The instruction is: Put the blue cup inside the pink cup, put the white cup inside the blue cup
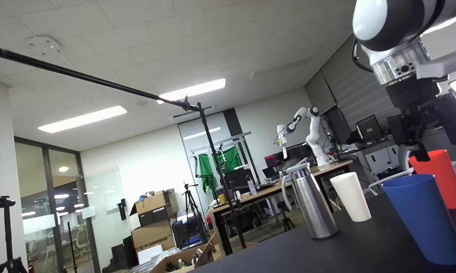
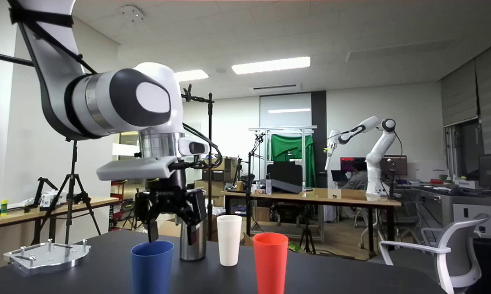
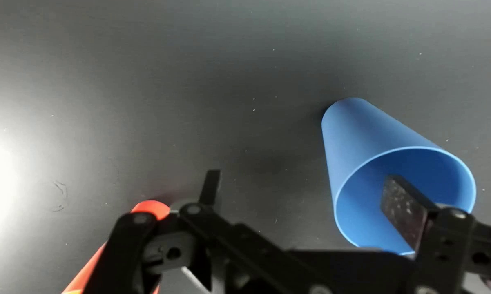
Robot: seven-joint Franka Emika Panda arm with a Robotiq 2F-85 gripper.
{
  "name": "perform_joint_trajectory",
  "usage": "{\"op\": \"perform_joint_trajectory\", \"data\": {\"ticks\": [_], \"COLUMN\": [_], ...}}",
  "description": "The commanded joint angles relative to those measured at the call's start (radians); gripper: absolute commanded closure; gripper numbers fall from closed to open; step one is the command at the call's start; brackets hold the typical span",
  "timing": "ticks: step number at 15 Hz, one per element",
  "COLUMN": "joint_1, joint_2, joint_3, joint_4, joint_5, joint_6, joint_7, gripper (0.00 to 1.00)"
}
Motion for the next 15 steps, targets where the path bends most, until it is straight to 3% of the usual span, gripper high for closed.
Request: {"op": "perform_joint_trajectory", "data": {"ticks": [1,4,5,6,13,15], "joint_1": [0.004,0.024,0.032,0.041,0.08,0.055], "joint_2": [0.096,0.162,0.179,0.194,0.241,0.236], "joint_3": [-0.005,-0.015,-0.018,-0.023,-0.019,0.04], "joint_4": [0.056,0.086,0.094,0.101,0.131,0.134], "joint_5": [-0.059,-0.075,-0.076,-0.078,-0.012,0.109], "joint_6": [0.047,0.075,0.081,0.088,0.091,0.064], "joint_7": [0.089,0.114,0.113,0.118,0.089,0.018], "gripper": [0.0,0.0,0.25,0.26,0.75,0.89]}}
